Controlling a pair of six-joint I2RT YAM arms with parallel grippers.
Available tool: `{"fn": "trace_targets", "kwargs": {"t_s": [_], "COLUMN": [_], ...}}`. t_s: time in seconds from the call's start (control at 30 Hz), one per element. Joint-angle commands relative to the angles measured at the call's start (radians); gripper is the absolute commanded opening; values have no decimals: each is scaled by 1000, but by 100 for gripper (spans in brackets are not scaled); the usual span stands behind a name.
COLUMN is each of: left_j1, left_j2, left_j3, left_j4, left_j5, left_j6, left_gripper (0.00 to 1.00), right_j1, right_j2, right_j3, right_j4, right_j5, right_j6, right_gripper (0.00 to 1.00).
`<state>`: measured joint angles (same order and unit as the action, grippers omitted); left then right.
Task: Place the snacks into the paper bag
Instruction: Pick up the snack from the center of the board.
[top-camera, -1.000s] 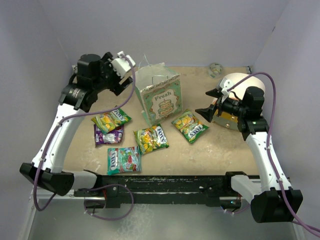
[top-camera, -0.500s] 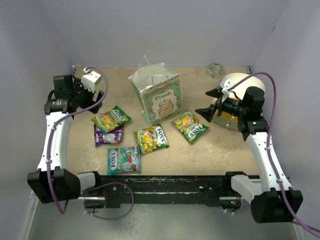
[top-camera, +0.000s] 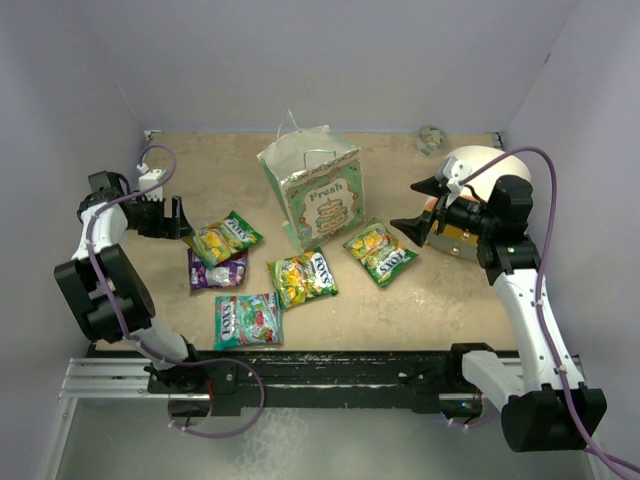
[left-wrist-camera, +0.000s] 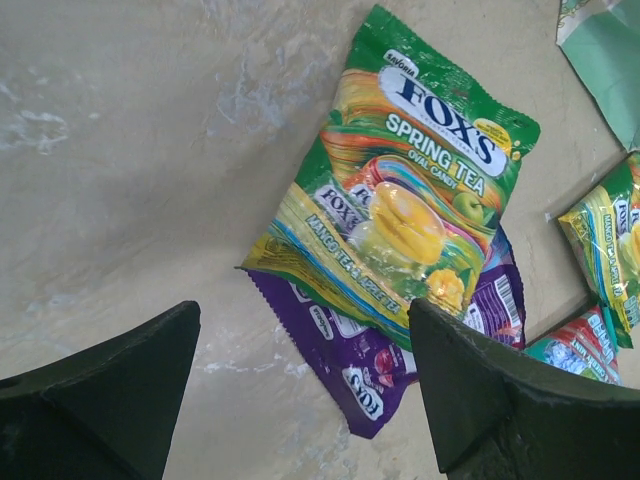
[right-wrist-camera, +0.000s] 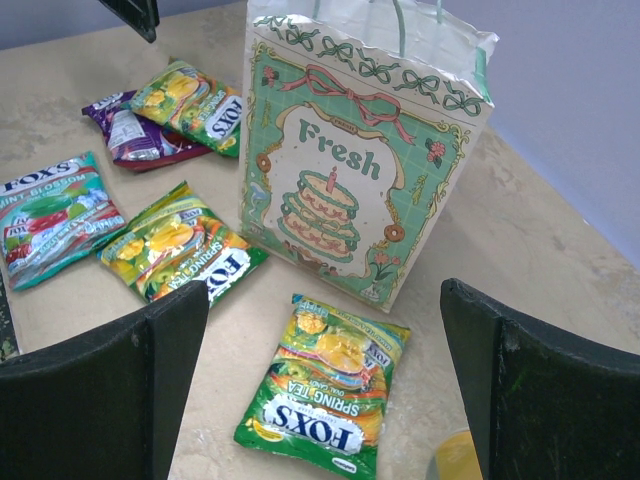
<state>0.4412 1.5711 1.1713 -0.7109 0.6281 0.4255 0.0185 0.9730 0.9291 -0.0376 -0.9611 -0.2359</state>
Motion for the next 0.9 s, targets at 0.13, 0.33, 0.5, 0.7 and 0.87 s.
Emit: {"fn": "trace_targets", "kwargs": {"t_s": [0.13,0.33,0.5,0.7,0.87], "left_j1": [47,48,48,44,33], "left_j2": [226,355,410,433,448], "left_j3": [106,171,188,185,183], "left_j4": [7,-22,-65,-110,-130], "left_j5": [179,253,315,370,388], "left_j6": [-32,-41,-28,-4,12], "left_gripper": [88,88,83,76,68], "right_j1": [-4,-3,-3,-3,-3], "right_j2": [-7,17,26,27,27], "right_j3": [-2,-2,-3,-3,-4], "right_j4": [48,46,44,44,44], "right_j5": [-24,-15,-5,1,1], "right_j6": [15,11,8,6,5], "right_gripper": [100,100,100,100,100]}}
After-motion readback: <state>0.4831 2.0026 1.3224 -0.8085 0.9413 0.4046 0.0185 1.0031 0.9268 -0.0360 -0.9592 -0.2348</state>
